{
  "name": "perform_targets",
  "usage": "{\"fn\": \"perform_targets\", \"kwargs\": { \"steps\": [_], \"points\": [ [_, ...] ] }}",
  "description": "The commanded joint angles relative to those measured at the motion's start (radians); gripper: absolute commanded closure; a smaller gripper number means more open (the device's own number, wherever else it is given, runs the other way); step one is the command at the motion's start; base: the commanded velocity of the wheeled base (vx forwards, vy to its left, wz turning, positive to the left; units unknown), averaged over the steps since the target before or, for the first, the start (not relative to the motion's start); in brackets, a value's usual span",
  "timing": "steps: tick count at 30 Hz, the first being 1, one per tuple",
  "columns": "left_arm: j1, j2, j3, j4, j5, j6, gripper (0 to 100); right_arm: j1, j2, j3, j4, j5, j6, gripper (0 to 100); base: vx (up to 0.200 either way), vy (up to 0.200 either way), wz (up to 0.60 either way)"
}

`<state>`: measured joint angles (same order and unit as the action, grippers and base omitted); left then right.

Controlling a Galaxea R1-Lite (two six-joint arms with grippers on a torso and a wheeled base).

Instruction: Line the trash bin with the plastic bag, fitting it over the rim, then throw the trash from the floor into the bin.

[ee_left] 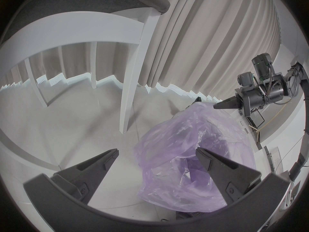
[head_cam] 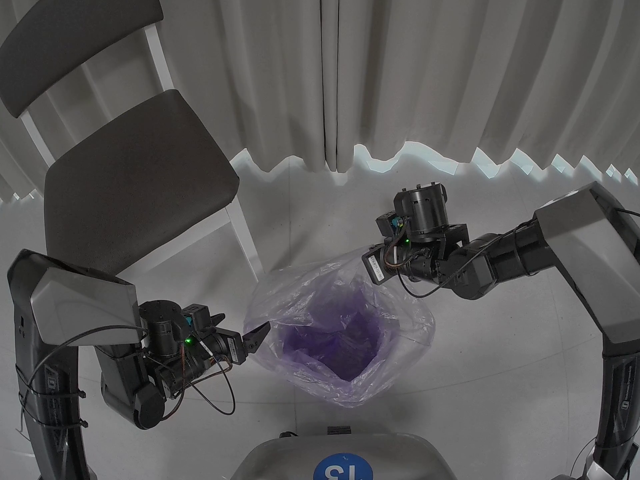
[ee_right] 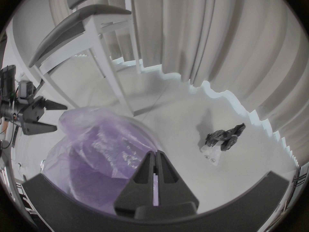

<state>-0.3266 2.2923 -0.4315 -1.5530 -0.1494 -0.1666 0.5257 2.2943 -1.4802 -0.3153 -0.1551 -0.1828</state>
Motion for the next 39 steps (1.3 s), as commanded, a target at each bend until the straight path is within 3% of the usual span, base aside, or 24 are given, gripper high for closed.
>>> {"fn": "perform_targets", "kwargs": {
  "steps": [1, 7, 8, 13, 21, 27, 31, 39],
  "points": [
    [0.006, 0.007, -0.006, -0.018, 0.001, -0.001, 0, -0.015, 0.05, -0.061, -0.004, -0.003, -0.018, 100, 0.0, 0.0, 0.0],
    [0.012, 0.024, -0.03, -0.018, 0.004, -0.001, 0, -0.02, 0.08, -0.107, -0.005, -0.017, -0.034, 100, 0.0, 0.0, 0.0],
    [0.012, 0.026, -0.032, -0.018, 0.004, -0.001, 0, -0.02, 0.082, -0.112, -0.005, -0.02, -0.034, 0, 0.0, 0.0, 0.0],
    [0.023, 0.036, -0.046, -0.018, 0.008, -0.001, 0, -0.02, 0.108, -0.158, -0.013, -0.044, -0.023, 0, 0.0, 0.0, 0.0],
    [0.009, 0.022, -0.055, -0.018, 0.019, -0.037, 0, -0.026, 0.019, -0.075, -0.021, -0.04, -0.011, 0, 0.0, 0.0, 0.0],
    [0.009, -0.024, -0.115, -0.007, 0.011, -0.033, 0, -0.05, -0.068, -0.023, 0.045, 0.014, 0.123, 0, 0.0, 0.0, 0.0],
    [0.004, -0.103, -0.165, 0.163, -0.026, -0.025, 0, -0.05, -0.148, 0.034, 0.165, 0.066, 0.197, 0, 0.0, 0.0, 0.0],
    [-0.009, -0.163, -0.311, 0.47, -0.044, 0.038, 0, -0.07, -0.205, 0.23, 0.177, 0.054, 0.158, 0, 0.0, 0.0, 0.0]
  ]
}}
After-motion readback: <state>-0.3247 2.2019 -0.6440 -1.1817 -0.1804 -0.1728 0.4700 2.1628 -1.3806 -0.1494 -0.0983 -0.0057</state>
